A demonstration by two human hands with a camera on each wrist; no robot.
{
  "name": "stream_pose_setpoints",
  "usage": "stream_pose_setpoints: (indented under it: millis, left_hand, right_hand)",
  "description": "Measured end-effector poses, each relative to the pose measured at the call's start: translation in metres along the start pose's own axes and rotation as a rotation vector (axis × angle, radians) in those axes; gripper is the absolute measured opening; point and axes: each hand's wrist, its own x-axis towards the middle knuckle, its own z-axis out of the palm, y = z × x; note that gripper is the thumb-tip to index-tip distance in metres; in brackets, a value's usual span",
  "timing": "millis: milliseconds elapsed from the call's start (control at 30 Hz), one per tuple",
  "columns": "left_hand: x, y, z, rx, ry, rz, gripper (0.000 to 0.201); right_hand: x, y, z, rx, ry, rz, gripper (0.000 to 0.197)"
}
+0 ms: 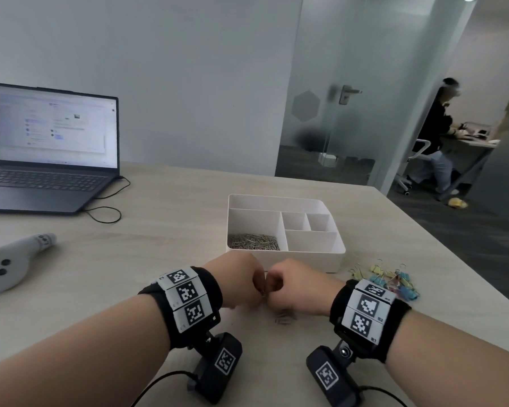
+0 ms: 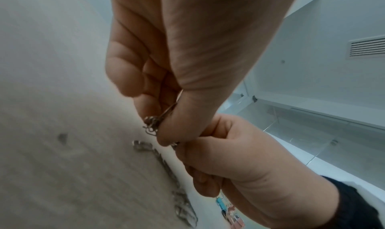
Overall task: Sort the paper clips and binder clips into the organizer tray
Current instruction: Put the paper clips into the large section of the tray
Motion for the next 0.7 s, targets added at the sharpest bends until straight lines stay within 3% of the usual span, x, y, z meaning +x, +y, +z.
stream_pose_setpoints:
  millis: [233,400,700]
  left_hand:
    - [0.008,-0.008,-0.027,-0.17,0.231,0.076,0.013]
    - [0.035,-0.015,-0.049,-0.125,0.447,0.089,0.013]
    - [0.068,-0.026,-0.061,0.019,0.481,-0.015,0.023]
  right_hand:
    - [0.009,-0.002,-0.023,0.098,0.235,-0.084,0.006]
    - [0.04,-0.008,-0.044,0.061,0.414,-0.095,0.007]
    - [0.079,-0.01,-0.051,-0.147,0.444,0.028,0.022]
